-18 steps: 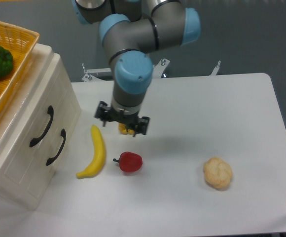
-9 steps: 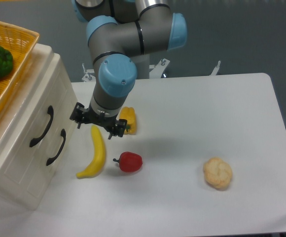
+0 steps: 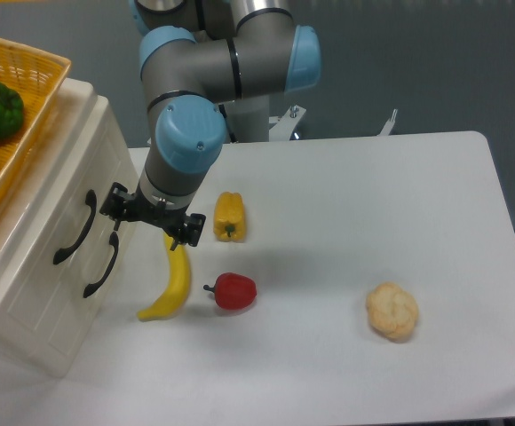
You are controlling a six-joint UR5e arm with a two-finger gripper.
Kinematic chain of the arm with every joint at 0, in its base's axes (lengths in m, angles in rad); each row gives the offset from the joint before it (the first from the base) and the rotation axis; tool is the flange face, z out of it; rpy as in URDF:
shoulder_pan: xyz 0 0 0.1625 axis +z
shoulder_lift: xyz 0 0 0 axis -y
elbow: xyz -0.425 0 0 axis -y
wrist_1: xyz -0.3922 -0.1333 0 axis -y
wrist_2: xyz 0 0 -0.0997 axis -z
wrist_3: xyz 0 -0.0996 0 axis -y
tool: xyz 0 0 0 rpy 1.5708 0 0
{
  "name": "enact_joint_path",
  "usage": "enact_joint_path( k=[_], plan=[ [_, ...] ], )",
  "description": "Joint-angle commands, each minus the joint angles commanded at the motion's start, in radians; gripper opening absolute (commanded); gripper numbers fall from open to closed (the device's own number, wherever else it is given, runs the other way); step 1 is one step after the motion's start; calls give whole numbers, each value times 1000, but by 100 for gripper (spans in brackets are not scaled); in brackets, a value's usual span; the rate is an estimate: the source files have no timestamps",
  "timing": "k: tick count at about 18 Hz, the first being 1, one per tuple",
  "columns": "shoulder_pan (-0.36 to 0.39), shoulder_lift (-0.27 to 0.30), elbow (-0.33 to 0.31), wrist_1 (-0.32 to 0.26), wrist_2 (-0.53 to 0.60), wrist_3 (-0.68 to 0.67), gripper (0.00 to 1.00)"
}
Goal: Slide the top white drawer open
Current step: 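Lower the gripper to the upper drawer's black handle and hook it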
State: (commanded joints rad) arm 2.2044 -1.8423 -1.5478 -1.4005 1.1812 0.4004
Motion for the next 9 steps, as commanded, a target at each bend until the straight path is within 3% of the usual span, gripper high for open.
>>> enact_joint_path(
  k=[9],
  plan=[
    [-37,-3,12,2,-37,-26,100]
  ],
)
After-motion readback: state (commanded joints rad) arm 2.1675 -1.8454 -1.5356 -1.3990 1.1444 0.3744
